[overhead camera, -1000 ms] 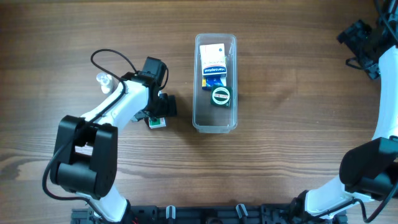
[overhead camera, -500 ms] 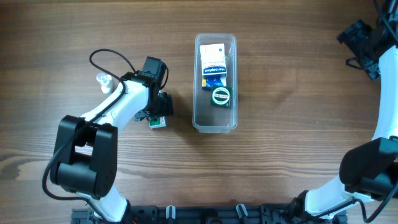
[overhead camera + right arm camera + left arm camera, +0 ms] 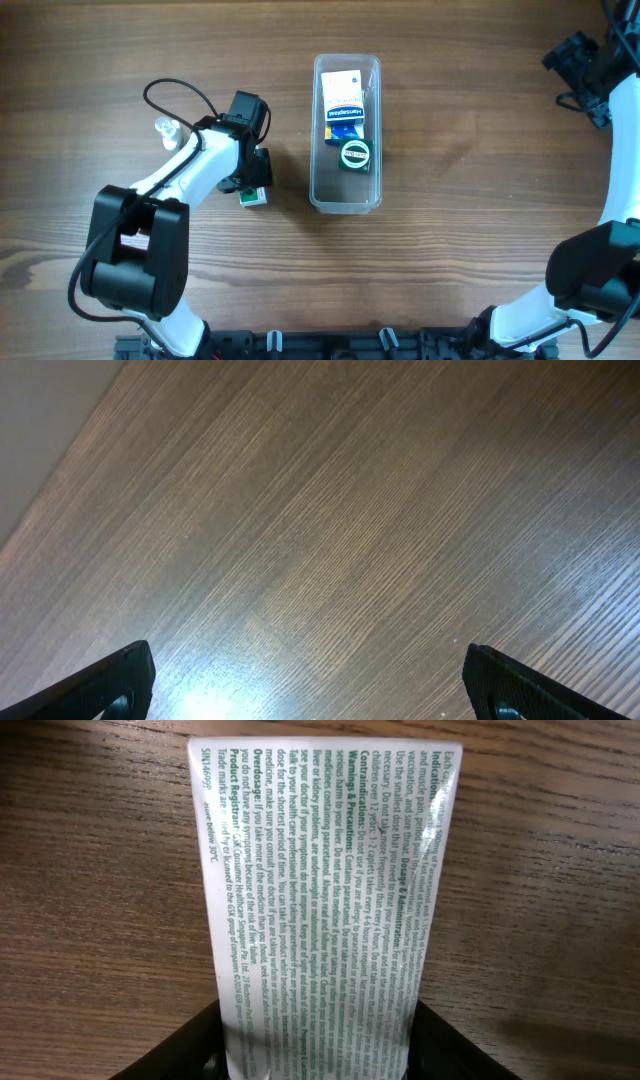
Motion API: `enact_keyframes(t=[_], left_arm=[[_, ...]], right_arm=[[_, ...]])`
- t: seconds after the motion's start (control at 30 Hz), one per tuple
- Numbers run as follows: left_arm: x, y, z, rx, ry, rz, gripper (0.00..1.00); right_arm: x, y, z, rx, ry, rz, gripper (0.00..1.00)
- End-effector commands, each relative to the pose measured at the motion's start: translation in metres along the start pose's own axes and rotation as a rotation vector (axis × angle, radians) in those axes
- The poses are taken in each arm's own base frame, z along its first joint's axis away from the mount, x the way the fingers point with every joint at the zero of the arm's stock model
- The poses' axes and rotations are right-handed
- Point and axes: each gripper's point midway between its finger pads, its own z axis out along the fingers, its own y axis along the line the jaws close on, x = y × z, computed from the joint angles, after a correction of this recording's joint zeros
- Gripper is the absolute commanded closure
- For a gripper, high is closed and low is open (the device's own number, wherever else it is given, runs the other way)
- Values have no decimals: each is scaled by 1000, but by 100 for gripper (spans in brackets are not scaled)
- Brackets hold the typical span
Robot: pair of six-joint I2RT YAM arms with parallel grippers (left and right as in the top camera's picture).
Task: Pack container
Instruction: 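Close the left gripper on the Panadol box and lift it, then carry the Panadol box over the container and lower it in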
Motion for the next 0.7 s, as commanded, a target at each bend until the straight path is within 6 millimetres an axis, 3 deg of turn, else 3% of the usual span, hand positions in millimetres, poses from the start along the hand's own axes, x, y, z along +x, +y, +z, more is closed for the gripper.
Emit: enact_keyframes(t=[0.0,0.2,0.3,0.47,0.57,0.67], left_arm=[[-3,0,2,-13,-5,0,46],[-3,0,2,-13,-5,0,48],[-2,1,1,-16,0,0,60],[-2,1,0,-15,-1,0,56],[-6,0,-13,-13,-5,0,57],[-18,-7,-44,-2,-23,2,58]], right_arm=[[2,1,3,0,10,13,0],[2,1,3,0,10,13,0],[2,1,3,0,10,13,0],[3,1,4,0,11,14,0],[2,1,3,0,10,13,0],[2,1,4,0,10,14,0]])
